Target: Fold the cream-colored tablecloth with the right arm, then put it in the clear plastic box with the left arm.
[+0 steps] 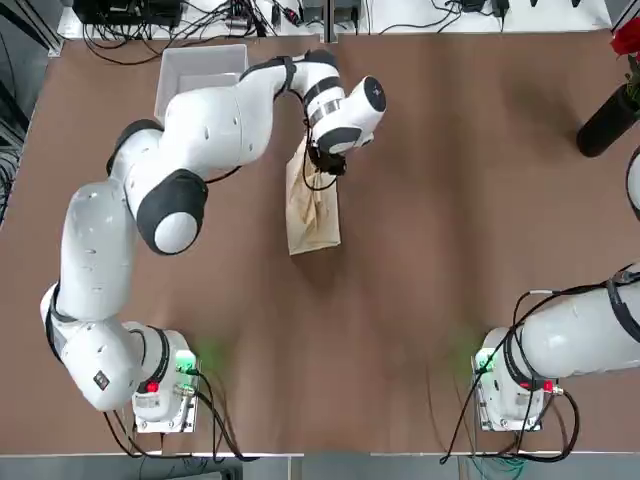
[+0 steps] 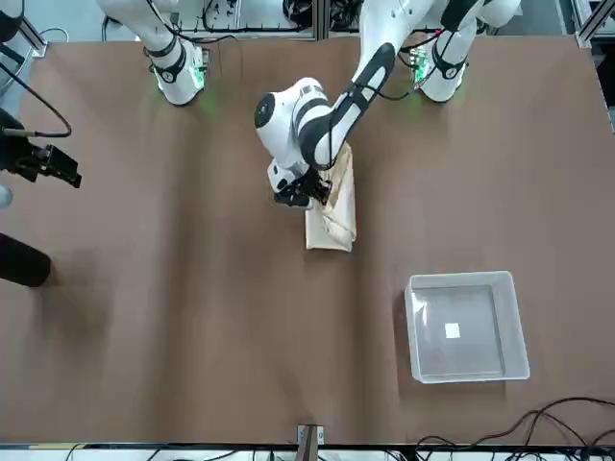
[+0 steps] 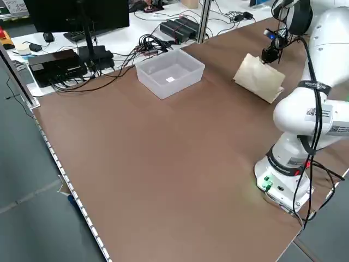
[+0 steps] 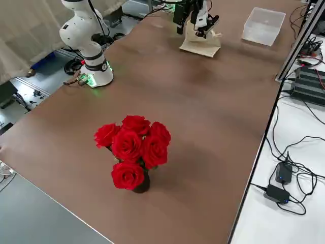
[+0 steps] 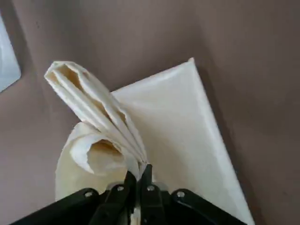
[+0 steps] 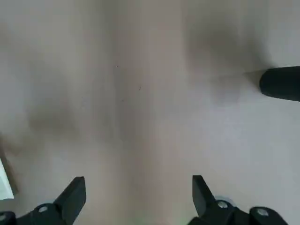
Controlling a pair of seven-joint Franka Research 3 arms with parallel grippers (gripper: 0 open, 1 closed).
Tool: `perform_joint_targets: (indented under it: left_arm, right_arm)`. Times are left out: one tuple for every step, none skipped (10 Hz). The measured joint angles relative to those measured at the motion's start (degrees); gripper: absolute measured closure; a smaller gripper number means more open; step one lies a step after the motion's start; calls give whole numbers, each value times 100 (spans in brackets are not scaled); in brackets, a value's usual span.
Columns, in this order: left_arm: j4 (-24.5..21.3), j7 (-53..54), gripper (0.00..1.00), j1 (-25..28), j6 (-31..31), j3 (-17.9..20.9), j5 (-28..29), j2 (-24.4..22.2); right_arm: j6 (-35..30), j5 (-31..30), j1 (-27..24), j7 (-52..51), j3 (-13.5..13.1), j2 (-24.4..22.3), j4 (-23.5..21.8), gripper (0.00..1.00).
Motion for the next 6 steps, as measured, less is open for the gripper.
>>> perform_joint_targets:
  left_arm:
    - [0, -35, 92, 2, 206, 1, 0, 46]
    - [1, -63, 90, 3, 384, 2, 0, 101]
    - [1, -69, 78, 7, 499, 3, -1, 152]
    - [7, -69, 64, 17, 552, 4, -15, 173]
    - [31, -69, 47, 27, 635, 4, -30, 172]
    - [99, -83, 31, 35, 760, 6, -61, 171]
  right_arm:
    - [1, 0, 0, 0, -2, 0, 0, 0]
    - [2, 0, 0, 0, -2, 0, -1, 0]
    - [3, 0, 0, 0, -2, 0, -1, 0]
    - [3, 1, 0, 0, -2, 0, -2, 0]
    - [3, 1, 0, 0, -1, 0, -3, 0]
    - [3, 1, 0, 0, -1, 1, -5, 0]
